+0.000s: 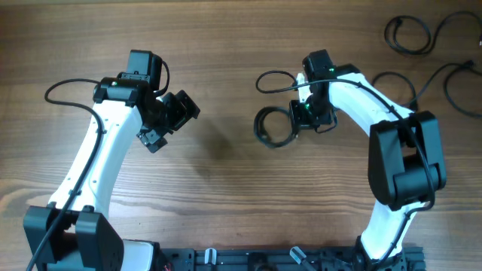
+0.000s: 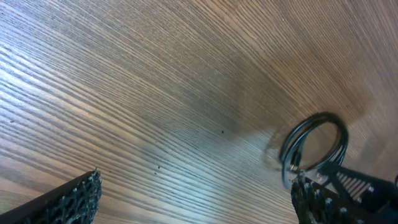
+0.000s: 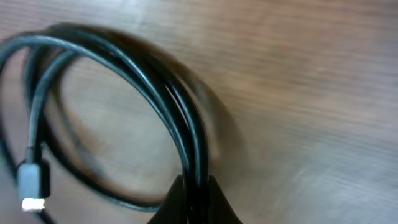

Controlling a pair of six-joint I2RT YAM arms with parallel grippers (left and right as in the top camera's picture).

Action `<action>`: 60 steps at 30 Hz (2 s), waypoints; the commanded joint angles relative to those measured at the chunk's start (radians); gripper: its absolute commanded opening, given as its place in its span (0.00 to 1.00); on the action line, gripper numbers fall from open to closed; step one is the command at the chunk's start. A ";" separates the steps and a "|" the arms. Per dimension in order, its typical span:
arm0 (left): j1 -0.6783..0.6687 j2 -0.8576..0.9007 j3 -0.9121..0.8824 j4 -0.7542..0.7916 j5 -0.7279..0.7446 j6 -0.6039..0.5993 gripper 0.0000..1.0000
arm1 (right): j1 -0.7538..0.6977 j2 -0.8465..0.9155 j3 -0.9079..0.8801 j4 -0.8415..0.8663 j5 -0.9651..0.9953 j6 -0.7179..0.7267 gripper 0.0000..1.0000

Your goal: Untangle cables

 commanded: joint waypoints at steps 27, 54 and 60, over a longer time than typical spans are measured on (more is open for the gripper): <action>-0.067 0.004 -0.004 0.090 0.302 0.200 0.98 | 0.010 -0.275 0.193 -0.201 -0.283 0.124 0.04; -0.106 0.004 -0.004 -0.058 -0.336 -0.060 0.74 | 0.191 -0.275 0.193 -0.137 -0.145 0.230 0.04; -0.106 0.004 -0.004 -0.103 -0.452 -0.120 0.74 | 0.184 -0.275 0.193 -0.198 0.160 0.360 0.04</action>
